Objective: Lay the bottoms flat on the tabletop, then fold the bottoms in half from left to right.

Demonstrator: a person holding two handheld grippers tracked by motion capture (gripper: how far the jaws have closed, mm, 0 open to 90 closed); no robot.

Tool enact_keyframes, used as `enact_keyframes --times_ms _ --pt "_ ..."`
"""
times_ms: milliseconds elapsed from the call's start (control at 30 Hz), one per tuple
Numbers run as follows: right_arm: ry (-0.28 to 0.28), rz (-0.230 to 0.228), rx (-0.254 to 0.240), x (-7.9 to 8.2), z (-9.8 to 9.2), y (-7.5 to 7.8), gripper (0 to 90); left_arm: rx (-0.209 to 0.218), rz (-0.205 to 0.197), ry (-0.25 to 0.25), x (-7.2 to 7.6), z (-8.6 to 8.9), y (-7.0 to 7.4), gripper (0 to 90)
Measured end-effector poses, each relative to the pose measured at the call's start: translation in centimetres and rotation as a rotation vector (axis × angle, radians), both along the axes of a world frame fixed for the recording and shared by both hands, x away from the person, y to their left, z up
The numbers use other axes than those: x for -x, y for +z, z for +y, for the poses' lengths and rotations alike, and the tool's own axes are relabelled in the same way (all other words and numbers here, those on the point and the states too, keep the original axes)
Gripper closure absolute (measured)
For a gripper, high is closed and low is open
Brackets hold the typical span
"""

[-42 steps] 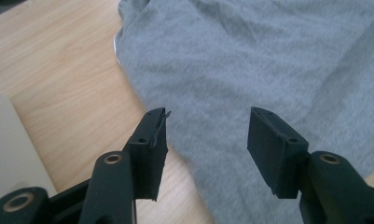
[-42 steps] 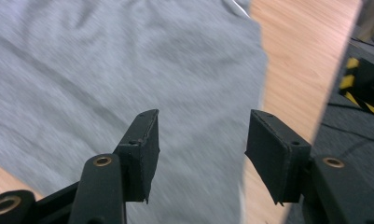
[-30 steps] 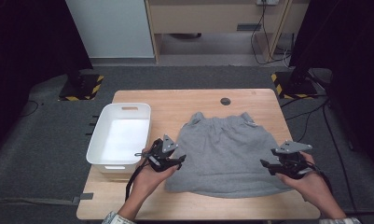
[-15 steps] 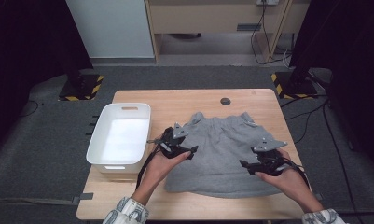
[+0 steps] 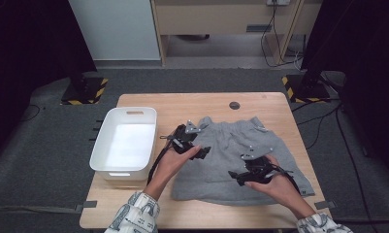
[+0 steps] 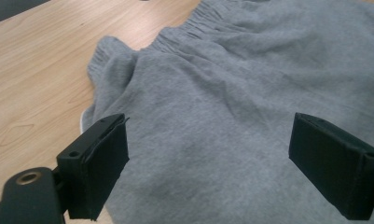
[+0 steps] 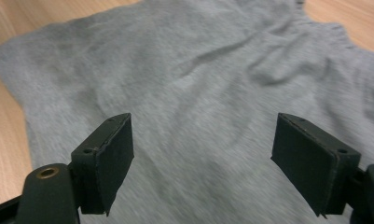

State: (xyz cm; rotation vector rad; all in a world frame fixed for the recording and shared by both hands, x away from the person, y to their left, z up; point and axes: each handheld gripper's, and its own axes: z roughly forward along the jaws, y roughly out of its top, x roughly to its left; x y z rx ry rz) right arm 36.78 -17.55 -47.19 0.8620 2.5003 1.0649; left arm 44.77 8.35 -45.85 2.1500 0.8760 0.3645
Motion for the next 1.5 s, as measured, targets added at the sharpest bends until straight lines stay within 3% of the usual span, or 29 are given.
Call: enact_keyframes --times_ms 500,533,833,1300,1500 --pt "0.090 0.015 -0.013 0.5 3.7 -0.7 14.5 -0.017 0.013 0.014 -2.4 -0.8 -0.1 11.5" --pt "0.102 0.016 -0.015 0.6 4.0 -0.7 13.8 -0.036 0.011 0.014 -2.7 -0.9 0.2 11.5" --pt "0.182 0.015 -0.014 1.5 7.3 -1.0 19.4 -0.023 0.033 0.053 -5.0 -0.2 0.2 11.5" --pt "0.237 0.017 -0.035 2.9 10.0 -1.9 25.0 -0.014 0.017 0.056 -4.3 0.7 1.1 11.6" --pt "0.262 0.025 -0.048 3.7 11.6 -2.7 19.3 -0.007 0.021 0.057 -4.0 1.0 1.2 11.4"
